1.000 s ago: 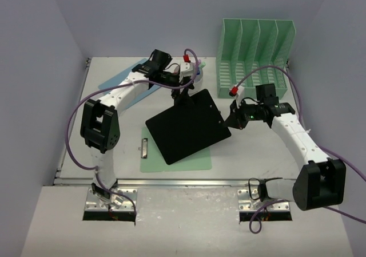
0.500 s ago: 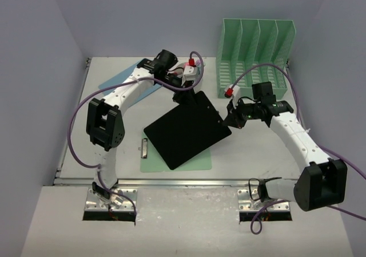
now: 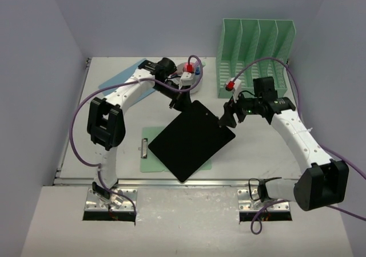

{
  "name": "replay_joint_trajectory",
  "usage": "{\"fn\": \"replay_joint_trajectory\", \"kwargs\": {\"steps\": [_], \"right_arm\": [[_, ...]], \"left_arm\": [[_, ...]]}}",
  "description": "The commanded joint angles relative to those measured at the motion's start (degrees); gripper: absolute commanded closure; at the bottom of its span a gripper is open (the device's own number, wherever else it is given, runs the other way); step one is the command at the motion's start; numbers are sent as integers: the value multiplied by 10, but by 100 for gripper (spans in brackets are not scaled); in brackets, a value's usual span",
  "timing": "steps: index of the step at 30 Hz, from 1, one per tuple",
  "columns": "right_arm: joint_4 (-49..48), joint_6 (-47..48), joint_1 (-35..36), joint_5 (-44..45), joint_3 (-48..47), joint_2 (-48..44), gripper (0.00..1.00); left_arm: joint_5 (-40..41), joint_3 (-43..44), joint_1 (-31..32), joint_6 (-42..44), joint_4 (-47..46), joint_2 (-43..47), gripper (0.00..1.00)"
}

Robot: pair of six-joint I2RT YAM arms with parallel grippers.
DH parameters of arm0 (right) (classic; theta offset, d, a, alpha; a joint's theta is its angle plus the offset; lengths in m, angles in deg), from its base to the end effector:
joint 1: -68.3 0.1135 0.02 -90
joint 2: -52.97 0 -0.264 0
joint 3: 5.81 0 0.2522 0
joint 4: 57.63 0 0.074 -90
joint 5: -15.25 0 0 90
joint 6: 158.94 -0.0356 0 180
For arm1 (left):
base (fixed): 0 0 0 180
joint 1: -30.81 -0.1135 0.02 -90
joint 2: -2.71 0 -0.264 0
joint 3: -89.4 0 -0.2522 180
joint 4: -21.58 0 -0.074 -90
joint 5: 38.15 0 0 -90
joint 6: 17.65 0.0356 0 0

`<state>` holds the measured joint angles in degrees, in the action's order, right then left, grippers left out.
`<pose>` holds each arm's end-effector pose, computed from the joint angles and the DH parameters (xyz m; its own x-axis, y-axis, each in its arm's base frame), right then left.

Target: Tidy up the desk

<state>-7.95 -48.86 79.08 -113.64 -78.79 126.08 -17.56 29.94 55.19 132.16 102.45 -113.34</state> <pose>0.2523 0.0708 0.2878 -0.5182 -0.3707 -0.7708 -0.7682 0.5979 0.2289 0.3576 -0.1987 0.2863 -0.1461 0.4000 -0.9048 0.9391 -0.2314 -0.2540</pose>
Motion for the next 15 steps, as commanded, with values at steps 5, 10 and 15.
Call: {"fn": "replay_joint_trajectory", "kwargs": {"steps": [5, 10, 15], "right_arm": [[-62, -108, -36, -80, -1, -21, 26], [-122, -208, -93, -152, 35, -36, 25], [-224, -327, -103, -208, 112, -75, 25]], "left_arm": [[-109, -44, -59, 73, 6, 66, 100], [-137, -54, -94, 96, 24, 77, 100], [-151, -61, -107, 116, 37, 83, 100]]}}
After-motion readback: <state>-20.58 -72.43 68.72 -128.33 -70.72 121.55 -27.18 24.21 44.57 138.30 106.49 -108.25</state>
